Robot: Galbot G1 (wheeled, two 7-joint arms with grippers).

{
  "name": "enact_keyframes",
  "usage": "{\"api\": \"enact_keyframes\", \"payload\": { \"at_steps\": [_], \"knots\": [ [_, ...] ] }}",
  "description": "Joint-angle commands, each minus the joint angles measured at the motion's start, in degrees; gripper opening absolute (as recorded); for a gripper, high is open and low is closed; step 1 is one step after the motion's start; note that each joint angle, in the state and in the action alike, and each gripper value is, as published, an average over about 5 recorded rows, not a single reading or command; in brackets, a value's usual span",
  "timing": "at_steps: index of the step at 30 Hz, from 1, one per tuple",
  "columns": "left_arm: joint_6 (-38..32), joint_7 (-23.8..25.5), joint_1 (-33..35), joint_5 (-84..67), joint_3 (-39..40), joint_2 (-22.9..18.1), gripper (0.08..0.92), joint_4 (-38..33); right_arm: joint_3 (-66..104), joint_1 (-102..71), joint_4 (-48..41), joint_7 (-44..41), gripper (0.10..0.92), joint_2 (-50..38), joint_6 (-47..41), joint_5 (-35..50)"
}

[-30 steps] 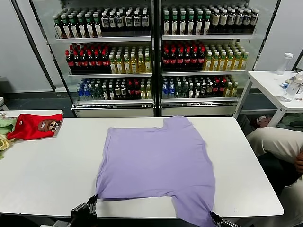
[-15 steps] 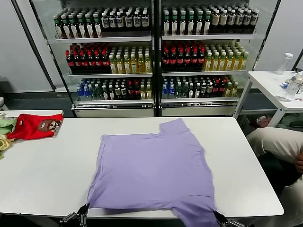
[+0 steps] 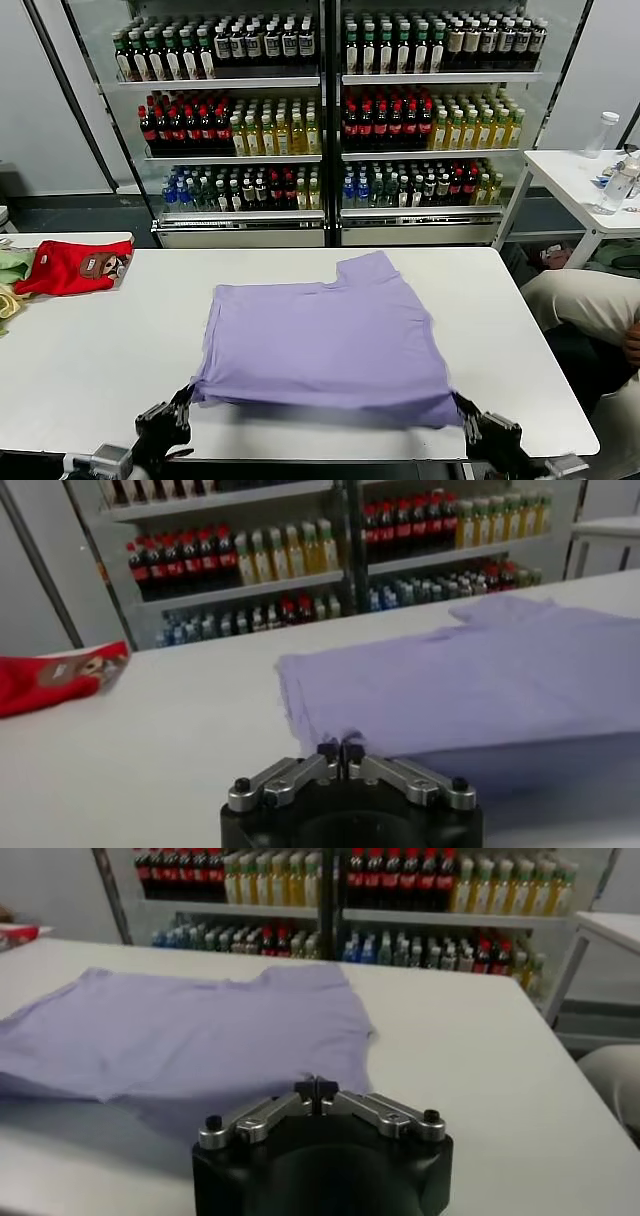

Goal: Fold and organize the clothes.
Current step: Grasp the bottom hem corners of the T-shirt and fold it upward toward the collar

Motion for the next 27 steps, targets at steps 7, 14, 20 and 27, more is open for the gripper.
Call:
{"api": "enact_keyframes", "payload": {
  "at_steps": [7, 14, 20, 27],
  "knots": [
    [-0.01, 4.86, -14.54, 1.00, 4.53, -4.52, 0.101, 11.44, -8.64, 18.38, -12.49, 0.83, 0.115, 1.18, -0.55, -1.61],
    [0.16, 7.33, -16.39, 1.07, 3.89, -3.80, 0.101, 13.87, -12.37, 23.65, -15.83, 0.91, 0.115, 2.26, -1.16, -2.23],
    [0.26, 8.50, -18.73, 1.31, 3.54, -3.23, 0.101, 16.42, -15.50, 26.21, -17.78, 0.84, 0.115, 3.18, -1.45, -3.38],
    [1.84, 8.79, -18.69, 3.48, 3.61, -3.14, 0.101, 17.47, -18.66, 27.55, -19.09, 1.09, 0.118, 4.57, -2.55, -6.01]
  ]
}}
